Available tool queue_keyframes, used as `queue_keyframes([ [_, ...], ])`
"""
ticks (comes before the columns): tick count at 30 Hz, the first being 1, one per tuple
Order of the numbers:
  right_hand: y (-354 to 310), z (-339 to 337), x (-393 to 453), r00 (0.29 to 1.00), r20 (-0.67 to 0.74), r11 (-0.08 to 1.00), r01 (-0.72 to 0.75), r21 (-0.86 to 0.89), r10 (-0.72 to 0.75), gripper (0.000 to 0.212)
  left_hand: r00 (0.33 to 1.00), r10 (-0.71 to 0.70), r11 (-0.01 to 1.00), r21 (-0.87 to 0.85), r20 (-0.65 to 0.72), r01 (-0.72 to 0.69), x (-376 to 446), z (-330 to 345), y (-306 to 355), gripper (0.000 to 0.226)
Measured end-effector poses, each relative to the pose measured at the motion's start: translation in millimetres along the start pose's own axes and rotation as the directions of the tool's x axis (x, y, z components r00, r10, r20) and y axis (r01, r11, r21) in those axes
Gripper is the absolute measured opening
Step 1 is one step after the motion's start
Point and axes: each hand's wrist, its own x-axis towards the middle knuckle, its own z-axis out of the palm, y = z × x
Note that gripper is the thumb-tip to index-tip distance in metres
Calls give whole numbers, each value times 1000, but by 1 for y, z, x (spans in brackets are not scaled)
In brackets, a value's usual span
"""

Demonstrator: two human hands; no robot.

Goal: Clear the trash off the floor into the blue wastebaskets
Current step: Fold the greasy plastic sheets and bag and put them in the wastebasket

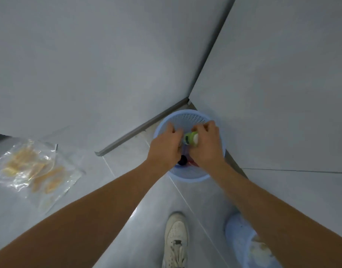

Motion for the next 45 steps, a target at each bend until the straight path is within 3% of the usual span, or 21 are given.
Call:
queue_keyframes([
  [7, 24, 27, 20, 947, 310, 958, 161, -235, -83, 46, 957, -151, 967, 239, 246, 91, 35, 46, -6, 42],
  [10, 22, 19, 19, 931, 352, 937, 200, -285, -92, 50, 944, -163, 962, 260, 288, 87, 32, 46, -4, 46],
  [12, 11, 8, 14, 939, 325, 940, 208, -270, -115, 50, 957, -137, 972, 220, 254, 81, 22, 35, 2, 48],
  [15, -21, -15, -4, 957, 226, 954, 227, -195, -182, 38, 995, -61, 988, 147, 79, 49, -8, -3, 10, 50],
  [20, -105, -35, -56, 934, 149, 940, 337, -61, -325, 25, 988, -67, 998, -21, -137, 64, -99, -70, -26, 25],
  [24, -186, -3, -102, 893, 202, 915, 389, 107, -403, 21, 971, -133, 991, -56, -198, 124, -189, -104, -96, 18],
  [27, -246, 50, -130, 863, 346, 929, 320, 188, -367, 12, 946, -254, 967, -86, -201, 242, -255, -115, -163, 17],
  [32, -325, 157, -149, 780, 559, 955, 170, 241, -280, 16, 805, -579, 812, -190, -132, 552, -344, -95, -298, 20],
  [37, -354, 264, -123, 743, 613, 963, 208, 171, -270, 38, 639, -769, 622, -225, 0, 750, -374, -47, -424, 46],
  [41, -362, 341, -82, 741, 641, 978, 194, 77, -197, 59, 510, -856, 436, -405, 90, 803, -355, -4, -505, 57],
  [45, -366, 395, -36, 809, 572, 990, 130, 50, -135, 67, 460, -881, 319, -579, 111, 750, -322, 25, -555, 52],
])
